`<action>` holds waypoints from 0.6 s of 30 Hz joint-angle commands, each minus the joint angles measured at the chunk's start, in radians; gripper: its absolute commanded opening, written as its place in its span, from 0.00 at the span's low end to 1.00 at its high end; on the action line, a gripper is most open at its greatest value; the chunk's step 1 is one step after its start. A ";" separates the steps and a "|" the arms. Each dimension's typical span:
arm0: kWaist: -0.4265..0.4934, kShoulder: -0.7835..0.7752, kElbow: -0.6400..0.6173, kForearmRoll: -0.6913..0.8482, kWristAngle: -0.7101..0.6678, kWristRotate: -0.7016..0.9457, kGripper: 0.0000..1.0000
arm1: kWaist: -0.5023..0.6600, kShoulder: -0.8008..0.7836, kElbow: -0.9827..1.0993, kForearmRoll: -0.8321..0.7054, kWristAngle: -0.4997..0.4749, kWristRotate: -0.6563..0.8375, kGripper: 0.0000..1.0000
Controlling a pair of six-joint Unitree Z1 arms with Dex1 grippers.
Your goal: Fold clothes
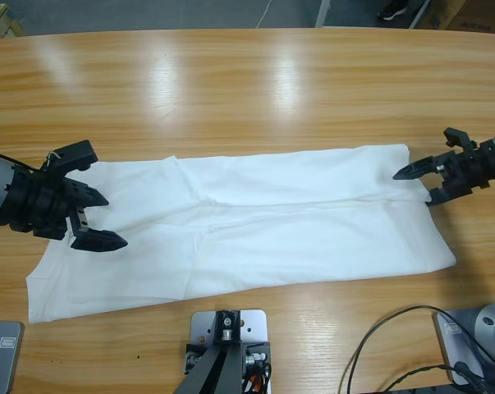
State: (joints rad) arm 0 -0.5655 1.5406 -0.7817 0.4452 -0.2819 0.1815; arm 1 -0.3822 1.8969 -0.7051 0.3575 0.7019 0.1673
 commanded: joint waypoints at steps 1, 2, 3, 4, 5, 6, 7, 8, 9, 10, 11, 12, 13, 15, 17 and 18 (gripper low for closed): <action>0.007 -0.038 0.027 -0.006 0.003 -0.031 0.96 | 0.009 0.156 0.030 -0.028 -0.012 0.009 0.87; 0.007 -0.041 0.027 -0.006 0.003 -0.032 0.96 | 0.009 0.156 0.030 -0.028 -0.013 0.009 0.85; 0.007 -0.043 0.027 -0.005 0.003 -0.033 0.96 | 0.009 0.153 0.030 -0.027 -0.016 0.010 0.85; 0.007 -0.045 0.027 -0.003 0.004 -0.033 0.96 | 0.009 0.136 0.032 -0.024 -0.028 0.018 0.85; 0.007 -0.049 0.027 -0.003 0.008 -0.035 0.96 | 0.009 0.103 0.032 -0.011 -0.055 0.029 0.87; 0.007 -0.051 0.025 -0.003 0.012 -0.036 0.96 | 0.010 0.039 0.029 0.027 -0.121 0.045 0.92; 0.007 -0.048 0.024 -0.003 0.016 -0.035 0.96 | 0.019 -0.011 0.025 0.058 -0.180 0.067 0.93; 0.007 -0.041 0.023 -0.004 0.016 -0.034 0.96 | 0.040 -0.045 0.025 0.076 -0.212 0.100 0.98; 0.007 -0.033 0.022 -0.005 0.016 -0.034 0.96 | 0.073 -0.066 0.030 0.081 -0.234 0.145 1.00; 0.007 -0.025 0.021 -0.008 0.016 -0.034 0.96 | 0.102 -0.081 0.039 0.073 -0.269 0.190 1.00; 0.007 -0.019 0.021 -0.010 0.016 -0.034 0.96 | 0.124 -0.099 0.055 0.051 -0.313 0.229 1.00; 0.007 -0.017 0.019 -0.010 0.016 -0.032 0.96 | 0.130 -0.111 0.063 0.042 -0.332 0.248 1.00; 0.007 -0.017 0.016 -0.010 0.016 -0.031 0.96 | 0.131 -0.120 0.065 0.041 -0.342 0.261 1.00; 0.007 -0.015 0.015 -0.010 0.016 -0.030 0.96 | 0.144 -0.133 0.074 0.028 -0.344 0.291 1.00; 0.007 -0.010 0.013 -0.010 0.016 -0.030 0.96 | 0.178 -0.125 0.115 -0.038 -0.326 0.309 1.00; 0.007 -0.010 0.011 -0.010 0.016 -0.030 0.96 | 0.186 -0.123 0.128 -0.067 -0.314 0.310 1.00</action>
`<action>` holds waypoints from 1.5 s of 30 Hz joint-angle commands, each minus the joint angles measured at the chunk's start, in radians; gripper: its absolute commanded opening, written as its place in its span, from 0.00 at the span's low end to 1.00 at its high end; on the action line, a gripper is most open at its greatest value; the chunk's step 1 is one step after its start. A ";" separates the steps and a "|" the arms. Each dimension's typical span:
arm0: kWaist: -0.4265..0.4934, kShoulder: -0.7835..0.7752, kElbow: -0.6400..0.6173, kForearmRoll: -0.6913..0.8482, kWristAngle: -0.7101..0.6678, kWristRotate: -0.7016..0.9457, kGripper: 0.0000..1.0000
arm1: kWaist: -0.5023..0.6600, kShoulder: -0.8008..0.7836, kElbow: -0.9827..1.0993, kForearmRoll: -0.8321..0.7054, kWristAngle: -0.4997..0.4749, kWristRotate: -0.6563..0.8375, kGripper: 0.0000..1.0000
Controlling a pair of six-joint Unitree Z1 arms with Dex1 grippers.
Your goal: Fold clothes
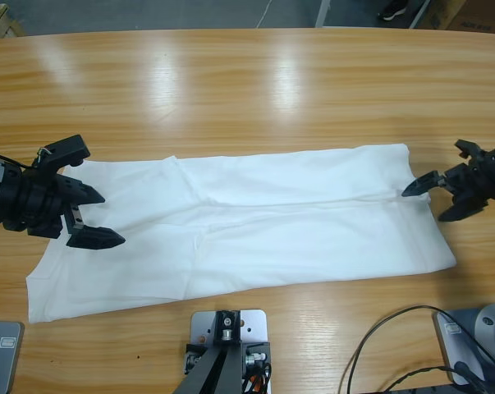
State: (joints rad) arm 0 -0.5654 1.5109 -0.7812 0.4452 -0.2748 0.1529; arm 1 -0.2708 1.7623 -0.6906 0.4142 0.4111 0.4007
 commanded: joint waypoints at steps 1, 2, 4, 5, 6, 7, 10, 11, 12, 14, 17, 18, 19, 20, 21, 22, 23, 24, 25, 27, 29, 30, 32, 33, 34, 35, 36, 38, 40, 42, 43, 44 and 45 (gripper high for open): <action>0.007 0.018 0.009 -0.009 0.009 -0.001 0.96 | 0.076 0.022 0.120 -0.145 0.005 0.075 0.98; 0.007 0.017 0.009 -0.008 0.009 -0.001 0.96 | 0.076 0.036 0.124 -0.163 0.032 0.074 0.95; 0.007 0.015 0.011 -0.008 0.009 -0.001 0.96 | 0.076 0.051 0.130 -0.185 0.066 0.069 0.89; 0.007 0.015 0.015 -0.008 0.009 -0.001 0.96 | 0.076 0.050 0.132 -0.188 0.075 0.067 0.88; 0.007 0.015 0.018 -0.008 0.009 -0.001 0.96 | 0.076 0.047 0.135 -0.191 0.078 0.066 0.86; 0.007 0.014 0.021 -0.008 0.009 -0.001 0.96 | 0.076 0.045 0.135 -0.193 0.082 0.063 0.84; 0.007 0.008 0.028 -0.008 0.009 -0.001 0.96 | 0.076 0.046 0.136 -0.198 0.094 0.060 0.78; 0.007 0.007 0.030 -0.008 0.009 -0.002 0.96 | 0.076 0.048 0.135 -0.199 0.102 0.060 0.77; 0.007 0.005 0.032 -0.008 0.009 -0.003 0.96 | 0.076 0.048 0.135 -0.199 0.106 0.060 0.76; 0.007 0.000 0.038 -0.008 0.009 -0.004 0.96 | 0.074 0.048 0.135 -0.200 0.109 0.060 0.71; 0.007 -0.005 0.042 -0.008 0.009 -0.004 0.96 | 0.052 0.059 0.135 -0.217 0.120 0.060 0.62; 0.007 -0.005 0.042 -0.008 0.009 -0.004 0.96 | 0.048 0.065 0.136 -0.224 0.127 0.061 0.62; 0.007 -0.005 0.042 -0.008 0.009 -0.004 0.96 | 0.043 0.067 0.137 -0.229 0.128 0.061 0.62; 0.007 -0.005 0.042 -0.008 0.009 -0.004 0.96 | 0.038 0.068 0.137 -0.231 0.128 0.063 0.62; 0.007 -0.005 0.042 -0.008 0.009 -0.004 0.96 | 0.032 0.069 0.139 -0.237 0.127 0.066 0.62; 0.007 -0.005 0.042 -0.008 0.009 -0.004 0.96 | 0.025 0.072 0.141 -0.245 0.128 0.068 0.62; 0.007 -0.004 0.042 -0.008 0.009 -0.004 0.96 | 0.019 0.076 0.141 -0.252 0.128 0.069 0.62; 0.007 -0.003 0.042 -0.008 0.009 -0.004 0.96 | 0.014 0.081 0.144 -0.261 0.127 0.069 0.62; 0.007 -0.002 0.042 -0.008 0.009 -0.004 0.96 | 0.009 0.084 0.147 -0.270 0.127 0.069 0.62; 0.007 0.000 0.041 -0.008 0.009 -0.004 0.96 | -0.001 0.092 0.149 -0.285 0.127 0.069 0.62; 0.007 0.001 0.040 -0.008 0.009 -0.004 0.96 | -0.002 0.102 0.149 -0.291 0.127 0.069 0.62; 0.007 0.002 0.040 -0.008 0.009 -0.004 0.96 | -0.002 0.104 0.148 -0.291 0.129 0.069 0.62; 0.007 0.003 0.039 -0.008 0.009 -0.004 0.96 | -0.002 0.108 0.146 -0.287 0.144 0.069 0.61; 0.007 0.003 0.039 -0.009 0.009 -0.004 0.96 | -0.002 0.106 0.143 -0.277 0.148 0.069 0.61; 0.007 0.003 0.039 -0.008 0.009 -0.004 0.96 | -0.002 0.104 0.141 -0.265 0.152 0.069 0.61; 0.007 0.003 0.039 -0.008 0.009 -0.006 0.96 | -0.002 0.105 0.141 -0.258 0.155 0.069 0.61; 0.007 0.002 0.039 -0.008 0.009 -0.005 0.96 | -0.002 0.108 0.140 -0.256 0.157 0.069 0.61; 0.007 0.001 0.040 -0.008 0.009 -0.005 0.96 | -0.002 0.122 0.138 -0.253 0.167 0.069 0.61; 0.007 -0.001 0.040 -0.008 0.009 -0.005 0.96 | -0.002 0.138 0.138 -0.253 0.180 0.069 0.61; 0.007 -0.001 0.040 -0.008 0.009 -0.005 0.96 | -0.002 0.144 0.138 -0.245 0.194 0.069 0.60; 0.007 0.000 0.040 -0.008 0.009 -0.006 0.96 | -0.002 0.144 0.138 -0.239 0.196 0.068 0.60; 0.007 0.001 0.040 -0.008 0.009 -0.006 0.96 | -0.002 0.147 0.138 -0.238 0.199 0.068 0.60; 0.007 0.002 0.040 -0.008 0.009 -0.006 0.96 | -0.002 0.148 0.138 -0.237 0.198 0.067 0.60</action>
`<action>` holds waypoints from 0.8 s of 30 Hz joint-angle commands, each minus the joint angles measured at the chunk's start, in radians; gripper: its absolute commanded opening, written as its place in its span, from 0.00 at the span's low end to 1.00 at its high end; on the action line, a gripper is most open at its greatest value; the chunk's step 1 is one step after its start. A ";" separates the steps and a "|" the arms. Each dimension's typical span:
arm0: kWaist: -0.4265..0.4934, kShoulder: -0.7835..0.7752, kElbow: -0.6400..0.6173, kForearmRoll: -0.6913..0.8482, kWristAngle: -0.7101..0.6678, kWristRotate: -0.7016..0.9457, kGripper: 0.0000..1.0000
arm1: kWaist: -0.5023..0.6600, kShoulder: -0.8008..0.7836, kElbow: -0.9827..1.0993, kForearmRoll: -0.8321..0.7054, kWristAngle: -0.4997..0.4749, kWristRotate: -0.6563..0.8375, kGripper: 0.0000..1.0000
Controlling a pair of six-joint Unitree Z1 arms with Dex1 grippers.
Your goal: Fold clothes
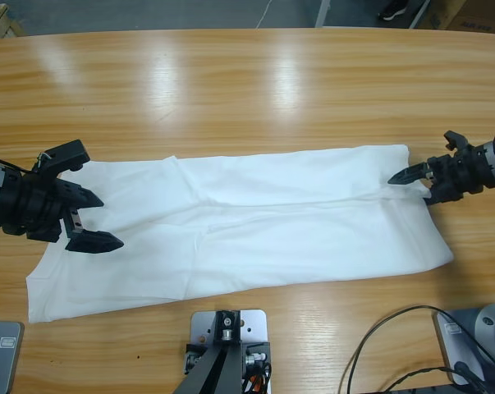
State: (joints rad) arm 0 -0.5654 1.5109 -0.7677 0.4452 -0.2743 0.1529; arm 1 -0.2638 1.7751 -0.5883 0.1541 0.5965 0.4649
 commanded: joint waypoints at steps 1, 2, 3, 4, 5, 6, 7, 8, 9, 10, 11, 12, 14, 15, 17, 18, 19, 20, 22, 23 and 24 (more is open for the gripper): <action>0.007 0.002 0.027 -0.008 0.009 -0.006 0.96 | -0.009 0.141 0.035 0.025 0.012 0.003 0.60; 0.007 0.001 0.026 -0.008 0.009 -0.006 0.96 | -0.009 0.145 0.035 0.027 0.011 0.003 0.60; 0.007 0.000 0.027 -0.008 0.009 -0.006 0.96 | -0.009 0.147 0.034 0.034 0.010 0.003 0.60; 0.007 0.000 0.027 -0.008 0.009 -0.006 0.96 | -0.009 0.145 0.034 0.041 0.007 0.003 0.60; 0.007 0.000 0.027 -0.008 0.009 -0.006 0.96 | -0.009 0.142 0.033 0.046 0.003 0.003 0.57; 0.007 0.000 0.027 -0.008 0.009 -0.006 0.96 | -0.009 0.138 0.034 0.051 -0.005 0.003 0.52; 0.007 0.001 0.026 -0.008 0.009 -0.006 0.96 | -0.009 0.135 0.034 0.054 -0.014 0.003 0.52; 0.007 0.003 0.025 -0.009 0.009 -0.006 0.96 | -0.009 0.135 0.033 0.054 -0.019 0.004 0.51; 0.007 0.004 0.025 -0.010 0.009 -0.006 0.96 | -0.009 0.134 0.034 0.055 -0.022 0.004 0.51; 0.007 0.005 0.025 -0.010 0.009 -0.006 0.96 | -0.009 0.132 0.035 0.056 -0.029 0.004 0.48; 0.007 0.006 0.025 -0.009 0.009 -0.006 0.96 | -0.009 0.131 0.035 0.056 -0.037 0.004 0.44; 0.007 0.006 0.025 -0.009 0.009 -0.006 0.96 | -0.009 0.133 0.033 0.056 -0.042 0.004 0.40; 0.007 0.006 0.025 -0.010 0.009 -0.006 0.96 | -0.009 0.137 0.031 0.056 -0.043 0.004 0.37; 0.007 0.008 0.025 -0.010 0.009 -0.006 0.96 | -0.009 0.138 0.031 0.056 -0.043 0.005 0.37; 0.007 0.009 0.025 -0.010 0.009 -0.006 0.96 | -0.009 0.136 0.031 0.056 -0.043 0.006 0.37; 0.007 0.009 0.025 -0.010 0.009 -0.006 0.96 | -0.009 0.136 0.031 0.056 -0.043 0.006 0.37; 0.007 0.009 0.025 -0.010 0.009 -0.006 0.96 | -0.009 0.136 0.031 0.056 -0.043 0.006 0.36; 0.007 0.009 0.025 -0.010 0.009 -0.006 0.96 | -0.009 0.137 0.031 0.056 -0.043 0.006 0.36; 0.007 0.008 0.025 -0.010 0.009 -0.006 0.96 | -0.009 0.133 0.030 0.056 -0.043 0.004 0.22; 0.007 0.008 0.025 -0.010 0.009 -0.006 0.96 | -0.009 0.130 0.030 0.058 -0.043 0.004 0.13; 0.007 0.008 0.025 -0.010 0.009 -0.006 0.96 | -0.009 0.127 0.030 0.065 -0.044 0.003 0.07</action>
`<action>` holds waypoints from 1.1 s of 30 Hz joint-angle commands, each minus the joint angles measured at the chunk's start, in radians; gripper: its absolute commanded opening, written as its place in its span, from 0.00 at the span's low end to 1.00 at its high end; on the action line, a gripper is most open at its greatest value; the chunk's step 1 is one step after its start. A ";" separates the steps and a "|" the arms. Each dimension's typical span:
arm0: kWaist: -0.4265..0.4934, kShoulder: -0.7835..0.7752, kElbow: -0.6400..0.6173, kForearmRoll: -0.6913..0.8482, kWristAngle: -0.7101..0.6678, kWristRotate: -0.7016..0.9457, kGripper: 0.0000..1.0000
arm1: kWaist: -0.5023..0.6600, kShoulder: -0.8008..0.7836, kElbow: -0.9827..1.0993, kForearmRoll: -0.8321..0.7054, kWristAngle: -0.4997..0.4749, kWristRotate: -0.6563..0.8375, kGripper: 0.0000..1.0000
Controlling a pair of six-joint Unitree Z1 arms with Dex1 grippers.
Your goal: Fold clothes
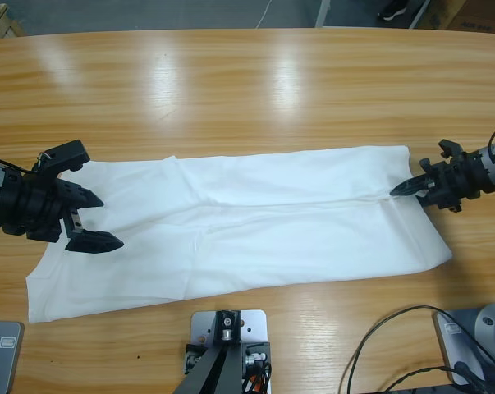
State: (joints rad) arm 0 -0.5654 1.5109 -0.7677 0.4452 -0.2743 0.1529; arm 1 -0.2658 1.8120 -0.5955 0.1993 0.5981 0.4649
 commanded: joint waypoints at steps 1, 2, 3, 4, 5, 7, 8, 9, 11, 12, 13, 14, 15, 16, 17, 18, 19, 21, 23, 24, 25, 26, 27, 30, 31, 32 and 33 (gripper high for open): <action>0.007 0.008 0.025 -0.010 0.009 -0.006 0.96 | -0.007 0.086 0.036 0.024 -0.051 -0.001 0.00; 0.007 0.008 0.025 -0.010 0.009 -0.006 0.96 | -0.007 0.081 0.034 0.032 -0.057 -0.003 0.00; 0.007 0.008 0.025 -0.010 0.009 -0.006 0.96 | -0.007 0.079 0.031 0.039 -0.058 -0.005 0.00; 0.007 0.009 0.025 -0.010 0.009 -0.006 0.96 | -0.007 0.079 0.031 0.045 -0.060 -0.007 0.00; 0.007 0.009 0.025 -0.010 0.009 -0.006 0.96 | -0.007 0.082 0.029 0.050 -0.060 -0.011 0.00; 0.007 0.009 0.025 -0.010 0.009 -0.006 0.96 | -0.007 0.091 0.026 0.057 -0.058 -0.017 0.00; 0.007 0.009 0.025 -0.010 0.009 -0.007 0.96 | -0.007 0.094 0.026 0.057 -0.058 -0.017 0.00; 0.007 0.009 0.025 -0.010 0.009 -0.007 0.96 | -0.007 0.097 0.027 0.060 -0.058 -0.017 0.00; 0.007 0.013 0.025 -0.012 0.009 -0.007 0.96 | -0.007 0.099 0.029 0.059 -0.064 -0.022 0.00; 0.007 0.016 0.025 -0.014 0.009 -0.007 0.96 | -0.007 0.099 0.029 0.058 -0.064 -0.023 0.00; 0.007 0.018 0.025 -0.014 0.009 -0.007 0.96 | -0.007 0.096 0.027 0.058 -0.065 -0.024 0.00; 0.007 0.020 0.025 -0.015 0.009 -0.008 0.96 | -0.007 0.089 0.024 0.059 -0.069 -0.035 0.00; 0.007 0.021 0.025 -0.016 0.009 -0.008 0.96 | -0.007 0.081 0.015 0.065 -0.083 -0.053 0.00; 0.007 0.022 0.025 -0.016 0.009 -0.009 0.96 | -0.008 0.073 0.001 0.078 -0.094 -0.060 0.00; 0.007 0.021 0.025 -0.016 0.009 -0.009 0.96 | -0.014 0.068 -0.026 0.109 -0.112 -0.069 0.00; 0.007 0.020 0.025 -0.016 0.009 -0.009 0.96 | -0.023 0.062 -0.057 0.146 -0.133 -0.082 0.00; 0.007 0.019 0.025 -0.016 0.009 -0.009 0.96 | -0.029 0.058 -0.084 0.173 -0.149 -0.092 0.00; 0.007 0.014 0.025 -0.016 0.009 -0.011 0.96 | -0.029 0.056 -0.127 0.219 -0.184 -0.108 0.00; 0.007 0.009 0.024 -0.016 0.009 -0.015 0.96 | -0.029 0.050 -0.148 0.242 -0.229 -0.125 0.00; 0.007 0.009 0.024 -0.016 0.008 -0.017 0.96 | -0.032 0.050 -0.152 0.246 -0.248 -0.135 0.00; 0.007 0.007 0.024 -0.016 0.007 -0.021 0.96 | -0.038 0.050 -0.155 0.246 -0.265 -0.149 0.00; 0.007 0.006 0.023 -0.016 0.007 -0.021 0.96 | -0.045 0.050 -0.159 0.247 -0.284 -0.162 0.00; 0.007 0.006 0.022 -0.016 0.007 -0.021 0.96 | -0.052 0.051 -0.166 0.248 -0.301 -0.175 0.00; 0.007 0.007 0.023 -0.016 0.005 -0.022 0.96 | -0.081 0.050 -0.195 0.263 -0.352 -0.204 0.00; 0.006 0.006 0.023 -0.016 0.005 -0.023 0.96 | -0.090 0.049 -0.208 0.277 -0.369 -0.213 0.00; 0.005 0.005 0.022 -0.016 0.006 -0.024 0.96 | -0.103 0.046 -0.220 0.291 -0.389 -0.222 0.00; 0.004 0.004 0.023 -0.015 0.006 -0.024 0.96 | -0.123 0.042 -0.231 0.303 -0.408 -0.232 0.00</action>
State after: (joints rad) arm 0 -0.5654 1.5113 -0.7677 0.4394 -0.2742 0.1429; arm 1 -0.3119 1.8261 -0.7743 0.4459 0.3003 0.2890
